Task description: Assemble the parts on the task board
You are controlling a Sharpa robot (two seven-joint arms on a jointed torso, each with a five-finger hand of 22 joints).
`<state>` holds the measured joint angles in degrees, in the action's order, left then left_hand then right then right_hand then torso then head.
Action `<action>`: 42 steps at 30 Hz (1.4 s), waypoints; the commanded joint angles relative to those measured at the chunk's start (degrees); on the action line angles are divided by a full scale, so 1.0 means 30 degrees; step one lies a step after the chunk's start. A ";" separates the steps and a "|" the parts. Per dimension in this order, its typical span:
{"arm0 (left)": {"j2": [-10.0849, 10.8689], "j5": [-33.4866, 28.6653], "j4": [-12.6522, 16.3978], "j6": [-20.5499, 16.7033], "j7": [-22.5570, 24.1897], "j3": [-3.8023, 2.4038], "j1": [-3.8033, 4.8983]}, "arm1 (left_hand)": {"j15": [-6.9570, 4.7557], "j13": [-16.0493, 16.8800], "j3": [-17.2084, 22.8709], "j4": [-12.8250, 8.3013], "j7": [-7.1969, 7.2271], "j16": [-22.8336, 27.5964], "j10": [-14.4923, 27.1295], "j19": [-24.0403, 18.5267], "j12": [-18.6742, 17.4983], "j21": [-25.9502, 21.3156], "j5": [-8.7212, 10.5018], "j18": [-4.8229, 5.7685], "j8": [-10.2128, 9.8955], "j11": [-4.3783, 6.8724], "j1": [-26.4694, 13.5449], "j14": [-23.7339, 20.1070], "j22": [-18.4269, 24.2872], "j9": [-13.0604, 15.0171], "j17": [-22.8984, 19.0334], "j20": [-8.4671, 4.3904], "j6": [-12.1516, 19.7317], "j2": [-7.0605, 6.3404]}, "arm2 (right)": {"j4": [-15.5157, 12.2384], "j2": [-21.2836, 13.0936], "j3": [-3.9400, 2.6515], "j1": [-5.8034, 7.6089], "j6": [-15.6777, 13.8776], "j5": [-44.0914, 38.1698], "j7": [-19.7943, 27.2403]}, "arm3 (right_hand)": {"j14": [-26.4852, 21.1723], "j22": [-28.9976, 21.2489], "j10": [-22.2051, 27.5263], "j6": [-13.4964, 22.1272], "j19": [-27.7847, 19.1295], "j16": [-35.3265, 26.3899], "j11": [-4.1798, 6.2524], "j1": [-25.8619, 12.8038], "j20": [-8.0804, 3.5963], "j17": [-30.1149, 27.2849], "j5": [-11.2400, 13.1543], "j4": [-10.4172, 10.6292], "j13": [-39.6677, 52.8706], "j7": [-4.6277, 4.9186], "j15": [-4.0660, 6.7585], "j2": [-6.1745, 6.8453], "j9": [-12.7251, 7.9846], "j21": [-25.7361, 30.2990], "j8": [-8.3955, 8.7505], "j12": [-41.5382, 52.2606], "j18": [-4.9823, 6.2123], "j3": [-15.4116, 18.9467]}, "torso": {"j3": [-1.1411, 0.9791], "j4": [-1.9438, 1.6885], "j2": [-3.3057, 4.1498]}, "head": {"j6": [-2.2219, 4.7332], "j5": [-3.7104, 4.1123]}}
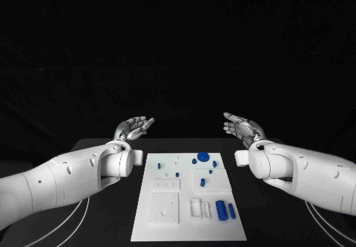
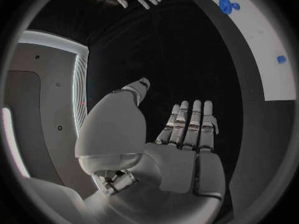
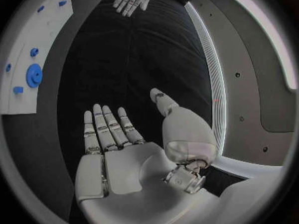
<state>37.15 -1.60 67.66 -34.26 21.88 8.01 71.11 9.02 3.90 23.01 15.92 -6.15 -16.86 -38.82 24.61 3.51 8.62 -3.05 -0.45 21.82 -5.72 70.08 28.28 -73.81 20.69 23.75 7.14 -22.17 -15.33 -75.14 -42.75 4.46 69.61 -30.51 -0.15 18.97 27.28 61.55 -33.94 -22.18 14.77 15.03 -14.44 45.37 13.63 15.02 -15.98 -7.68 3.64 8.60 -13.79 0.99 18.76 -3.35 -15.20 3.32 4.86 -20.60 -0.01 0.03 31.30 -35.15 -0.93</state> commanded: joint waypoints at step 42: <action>0.2122 -0.0098 0.2655 0.5265 -0.1172 0.0701 0.1404 | -0.1229 0.0667 -0.3955 -0.1766 -0.1493 -0.3413 -0.8316 0.7186 0.1654 0.4622 -0.0742 -0.1211 0.0873 -0.0586 0.4777 0.9162 -0.0764 0.0053 0.2668 -0.2508 -0.6989 0.3085 | 0.4911 0.2872 0.0515 0.1238 0.4727 -2.6491 -0.4517 | 1.6348 0.4983 -1.1010 -0.9148 2.0703 1.5813 0.3062 0.6290 -0.5536 1.0176 0.1392 -0.3003 0.0983 0.0328 0.5050 0.2002 0.1394 -1.1716 -0.2611 0.1394 0.3381 -0.5838 | -0.0002 -0.0477 0.1370 | 0.0496 0.0312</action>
<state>43.40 -2.47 74.99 -20.17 17.05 10.18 75.25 5.23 5.96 11.46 10.71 -10.62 -27.29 -63.47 46.10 8.64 22.18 -5.04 -3.88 24.59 -7.47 83.83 55.40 -74.91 20.91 31.68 -0.20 -42.68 -6.03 -60.50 -34.32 6.03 73.31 -17.64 -68.68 7.11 76.60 75.07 -66.67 -49.41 74.33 62.29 -5.01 63.68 -0.13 45.50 -11.61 -16.37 6.64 9.47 1.37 6.79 23.01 -38.31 -23.24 7.69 13.43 -38.27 0.05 -0.88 34.38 -33.80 -0.17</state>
